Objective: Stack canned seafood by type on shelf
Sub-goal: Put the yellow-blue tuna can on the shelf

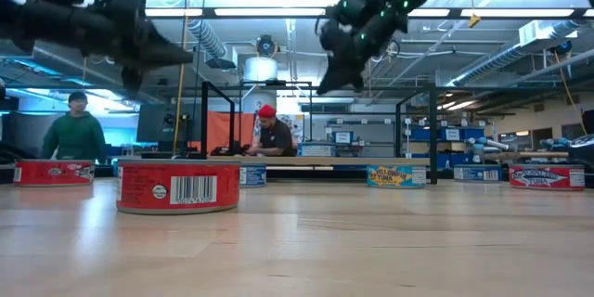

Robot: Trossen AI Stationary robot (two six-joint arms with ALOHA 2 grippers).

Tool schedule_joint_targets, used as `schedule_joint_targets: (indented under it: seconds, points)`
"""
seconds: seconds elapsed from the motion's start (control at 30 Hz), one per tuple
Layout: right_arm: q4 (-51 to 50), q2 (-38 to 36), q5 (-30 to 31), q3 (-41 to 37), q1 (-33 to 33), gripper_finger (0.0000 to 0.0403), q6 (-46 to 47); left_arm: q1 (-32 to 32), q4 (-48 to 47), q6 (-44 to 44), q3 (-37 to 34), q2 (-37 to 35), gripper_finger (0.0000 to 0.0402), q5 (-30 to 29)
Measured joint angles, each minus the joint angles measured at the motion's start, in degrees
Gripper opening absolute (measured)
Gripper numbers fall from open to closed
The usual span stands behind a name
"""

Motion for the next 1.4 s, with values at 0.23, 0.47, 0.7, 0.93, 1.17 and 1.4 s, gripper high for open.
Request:
schedule_joint_targets:
  seconds: [0.23,0.47,0.7,0.93,1.17,1.4]
  points:
    - [3.39,-3.01,3.01,0.00,4.85,0.0004,-0.18,0.00,-3.85,5.25,6.41,0.00,0.0006,4.93]
    - [8.76,-3.10,2.95,0.00,8.40,0.0004,1.45,0.00,-20.40,8.41,14.92,0.02,0.0006,5.09]
    - [15.76,-3.10,2.77,0.00,11.88,0.0003,2.57,0.00,-28.75,8.42,20.92,0.02,0.0006,7.80]
    - [17.15,-3.10,2.77,0.00,13.97,0.0003,2.92,0.00,-33.22,7.09,25.16,0.02,0.0006,12.00]
    - [21.28,-3.10,2.79,-0.42,16.46,0.0003,5.03,0.00,-33.96,7.09,26.09,0.02,0.0006,12.03]
    - [32.49,-3.10,2.84,-6.90,19.97,0.0003,13.11,0.00,-33.97,7.16,26.11,0.09,0.0006,11.90]
